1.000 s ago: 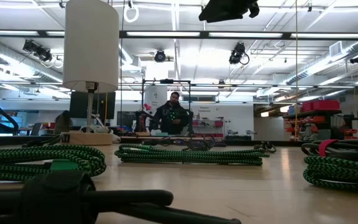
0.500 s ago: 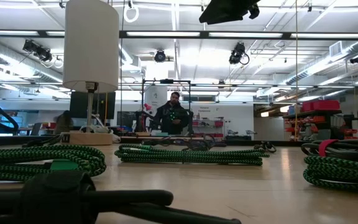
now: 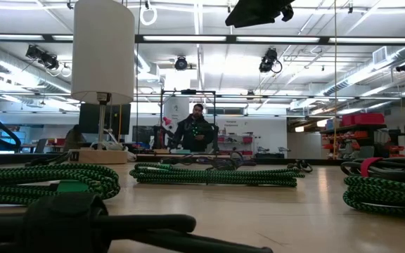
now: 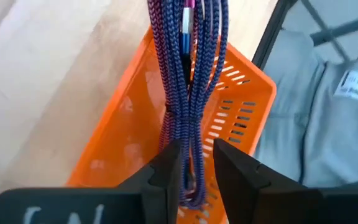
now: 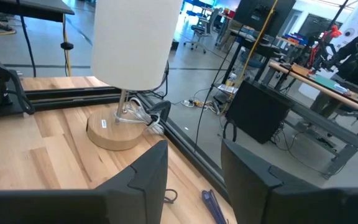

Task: Pick & Place USB Port
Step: Put the black charger cable into the blue bin

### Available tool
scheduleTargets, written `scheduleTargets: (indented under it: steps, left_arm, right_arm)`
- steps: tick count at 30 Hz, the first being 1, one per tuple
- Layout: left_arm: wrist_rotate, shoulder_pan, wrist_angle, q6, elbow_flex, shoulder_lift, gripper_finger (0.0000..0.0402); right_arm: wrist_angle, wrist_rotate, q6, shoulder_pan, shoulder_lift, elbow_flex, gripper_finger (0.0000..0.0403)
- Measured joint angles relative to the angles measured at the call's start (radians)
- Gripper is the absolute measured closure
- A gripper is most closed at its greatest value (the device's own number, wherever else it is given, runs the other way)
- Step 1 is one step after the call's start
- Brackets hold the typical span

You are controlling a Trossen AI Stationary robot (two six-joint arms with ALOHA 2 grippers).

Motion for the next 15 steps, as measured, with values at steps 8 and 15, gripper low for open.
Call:
scheduleTargets:
  steps: [8,15]
  left_arm:
    - [-0.052,0.092,-0.308,0.092,0.0,-0.131,0.0322]
    - [-0.139,0.252,-0.633,0.477,0.0,-0.177,0.033]
  right_arm:
    - [0.0,-0.005,0.022,0.0,0.0,0.0,0.0253]
    - [0.006,-0.068,0.023,0.0,0.0,0.0,0.0253]
